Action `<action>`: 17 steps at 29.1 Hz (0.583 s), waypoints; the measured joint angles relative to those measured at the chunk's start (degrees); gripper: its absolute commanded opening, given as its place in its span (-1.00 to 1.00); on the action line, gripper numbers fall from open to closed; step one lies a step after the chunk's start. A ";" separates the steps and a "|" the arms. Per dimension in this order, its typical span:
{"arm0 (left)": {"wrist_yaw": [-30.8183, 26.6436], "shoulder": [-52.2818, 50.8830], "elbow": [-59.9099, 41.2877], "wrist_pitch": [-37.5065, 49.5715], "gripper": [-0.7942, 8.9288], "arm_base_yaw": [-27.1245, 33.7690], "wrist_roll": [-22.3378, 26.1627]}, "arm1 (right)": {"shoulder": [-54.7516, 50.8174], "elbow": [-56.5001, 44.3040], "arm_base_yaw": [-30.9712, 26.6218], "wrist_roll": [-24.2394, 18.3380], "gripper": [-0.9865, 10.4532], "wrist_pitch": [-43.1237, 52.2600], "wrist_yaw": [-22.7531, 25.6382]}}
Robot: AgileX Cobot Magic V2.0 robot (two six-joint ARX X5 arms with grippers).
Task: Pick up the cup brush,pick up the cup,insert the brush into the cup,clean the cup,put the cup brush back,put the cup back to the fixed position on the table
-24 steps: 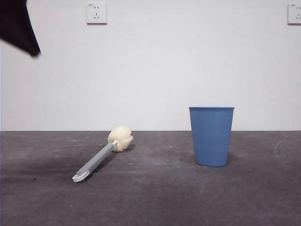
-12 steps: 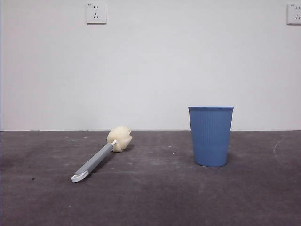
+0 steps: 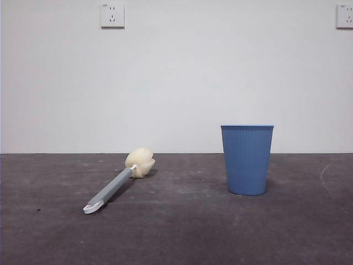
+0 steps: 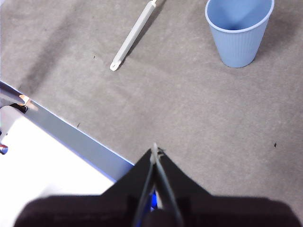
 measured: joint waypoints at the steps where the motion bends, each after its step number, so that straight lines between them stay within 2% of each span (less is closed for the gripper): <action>1: -0.55 -0.72 -1.64 0.00 -0.84 0.20 -0.85 | 0.00 0.00 0.00 0.00 -0.82 0.00 0.00; 5: -2.29 -4.02 -7.21 -0.57 -0.84 0.79 -4.17 | 0.00 0.00 0.00 0.00 -0.82 0.00 0.00; 11: -2.84 -9.97 -8.09 -11.56 -0.84 0.79 -6.19 | 0.00 0.00 0.00 0.00 -0.82 0.00 0.00; 14: -2.14 -13.25 -8.09 -20.06 -0.84 0.79 -6.86 | 0.00 0.00 0.00 0.02 -0.82 0.00 0.00; 17: 1.11 -14.34 -8.07 -20.85 -0.84 0.79 -6.97 | 0.00 0.00 0.00 0.00 -0.82 0.00 -0.02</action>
